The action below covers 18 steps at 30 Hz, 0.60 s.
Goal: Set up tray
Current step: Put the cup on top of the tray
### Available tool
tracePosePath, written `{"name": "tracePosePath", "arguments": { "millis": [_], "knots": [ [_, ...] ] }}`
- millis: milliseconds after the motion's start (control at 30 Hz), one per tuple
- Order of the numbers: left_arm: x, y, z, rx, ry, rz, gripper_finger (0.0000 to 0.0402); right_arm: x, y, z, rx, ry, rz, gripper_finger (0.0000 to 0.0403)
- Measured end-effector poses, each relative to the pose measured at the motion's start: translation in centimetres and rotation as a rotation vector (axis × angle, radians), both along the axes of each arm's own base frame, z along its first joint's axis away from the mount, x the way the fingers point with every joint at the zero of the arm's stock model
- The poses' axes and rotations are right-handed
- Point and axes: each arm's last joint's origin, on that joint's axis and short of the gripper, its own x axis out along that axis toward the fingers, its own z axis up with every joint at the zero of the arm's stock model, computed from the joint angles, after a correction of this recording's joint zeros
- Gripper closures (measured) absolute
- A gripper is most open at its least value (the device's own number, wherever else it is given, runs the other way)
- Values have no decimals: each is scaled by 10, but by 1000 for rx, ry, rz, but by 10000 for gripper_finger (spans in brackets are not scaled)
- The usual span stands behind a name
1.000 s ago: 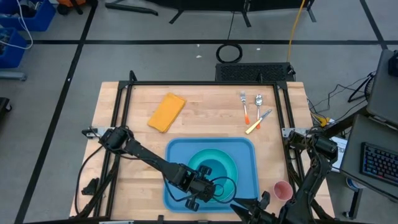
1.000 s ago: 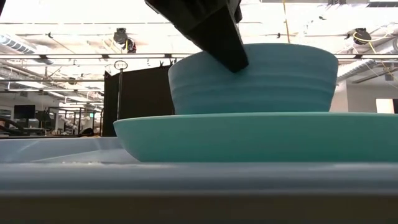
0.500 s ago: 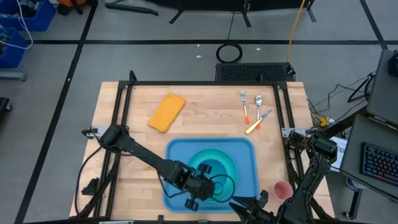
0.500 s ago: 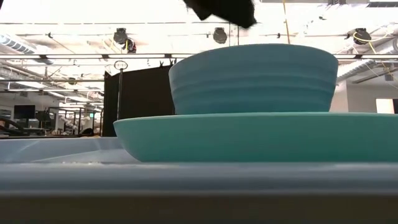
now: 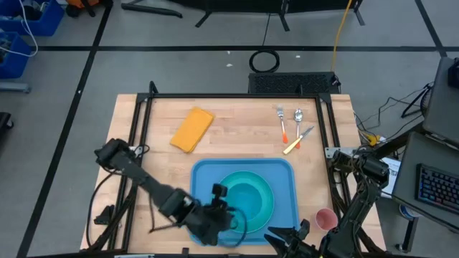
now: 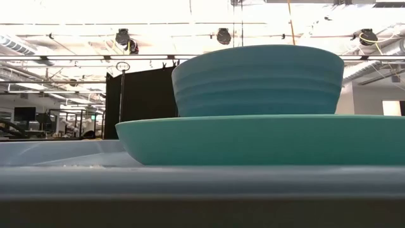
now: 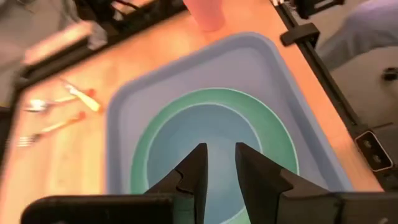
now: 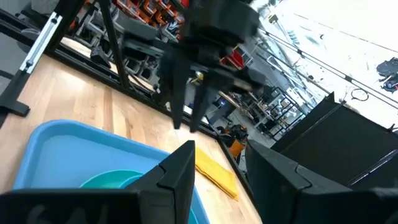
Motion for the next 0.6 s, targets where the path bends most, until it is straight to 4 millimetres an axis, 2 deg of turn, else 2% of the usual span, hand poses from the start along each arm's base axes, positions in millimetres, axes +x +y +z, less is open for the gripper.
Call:
{"name": "tracePosePath", "arguments": {
  "millis": [133, 267, 367, 600],
  "knots": [
    [-16, -19, -6, 83, -60, 41, 314, 1, 4, 5, 19, -11, 2, 273],
    [-28, -28, -25, 97, -102, 82, 314, 2, 6, 10, 25, -14, 2, 273],
    [-36, -28, -33, 25, -186, 86, 314, 3, 8, 14, 30, -17, 2, 273],
    [-78, -13, -46, -198, -454, -9, 314, 5, 11, 25, 81, -45, 2, 273]
  ]
}}
